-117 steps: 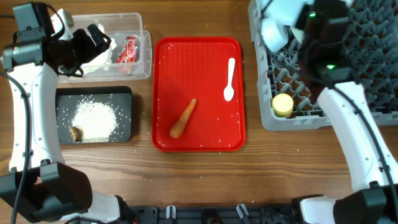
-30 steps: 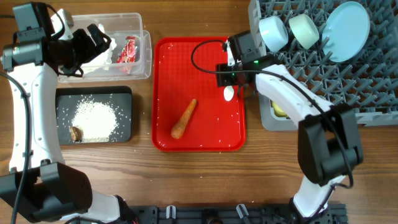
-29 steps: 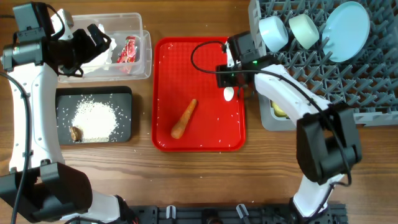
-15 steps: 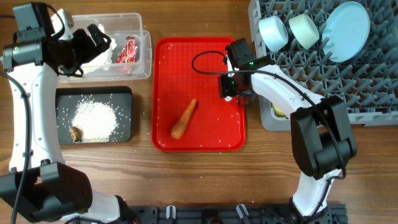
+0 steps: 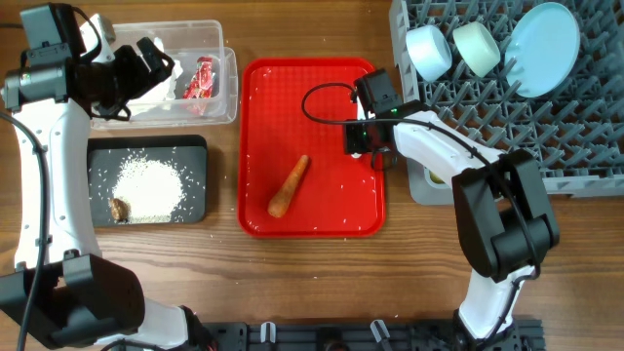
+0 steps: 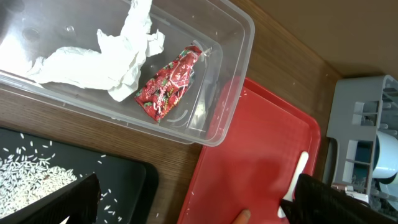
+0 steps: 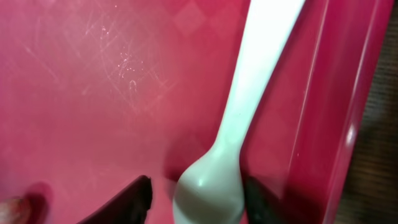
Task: Sort waste into correct bins and load items into the dishwasher rack
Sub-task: 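Reach the right gripper to the red tray and grasp the white spoon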
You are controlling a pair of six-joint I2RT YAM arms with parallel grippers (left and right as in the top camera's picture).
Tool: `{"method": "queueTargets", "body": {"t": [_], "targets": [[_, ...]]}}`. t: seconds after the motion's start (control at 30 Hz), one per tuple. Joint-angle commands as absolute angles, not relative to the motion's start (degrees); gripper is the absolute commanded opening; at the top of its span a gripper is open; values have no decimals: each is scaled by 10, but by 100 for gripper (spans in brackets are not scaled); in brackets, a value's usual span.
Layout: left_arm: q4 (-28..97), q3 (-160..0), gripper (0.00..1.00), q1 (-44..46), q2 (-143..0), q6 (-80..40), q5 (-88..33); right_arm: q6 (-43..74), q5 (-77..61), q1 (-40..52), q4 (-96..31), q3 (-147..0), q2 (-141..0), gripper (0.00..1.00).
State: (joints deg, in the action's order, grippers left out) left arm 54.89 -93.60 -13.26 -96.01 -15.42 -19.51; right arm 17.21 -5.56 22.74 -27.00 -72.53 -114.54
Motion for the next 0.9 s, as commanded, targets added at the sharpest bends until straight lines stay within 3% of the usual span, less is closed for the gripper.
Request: {"method": "queueTargets", "body": {"t": [0.0,0.17,0.27,0.63,0.87], "targets": [[548,-939,100,-134,-960,-153,-194,180,-65,230,-275,-708,-1172,34],[548,-939,100,-134,-960,-153,-194,180,-65,230,-275,-708,-1183,19],[548,-939,100,-134,-960,-153,-194,181,-65,230,-278,-708,-1186,4],[548,-939,100,-134,-960,-153,-194,155,-65,226,-297,-718,-1173,4],[548,-939,100,-134,-960,-153,-194,140,-65,208,-338,-770,-1061,4]]}}
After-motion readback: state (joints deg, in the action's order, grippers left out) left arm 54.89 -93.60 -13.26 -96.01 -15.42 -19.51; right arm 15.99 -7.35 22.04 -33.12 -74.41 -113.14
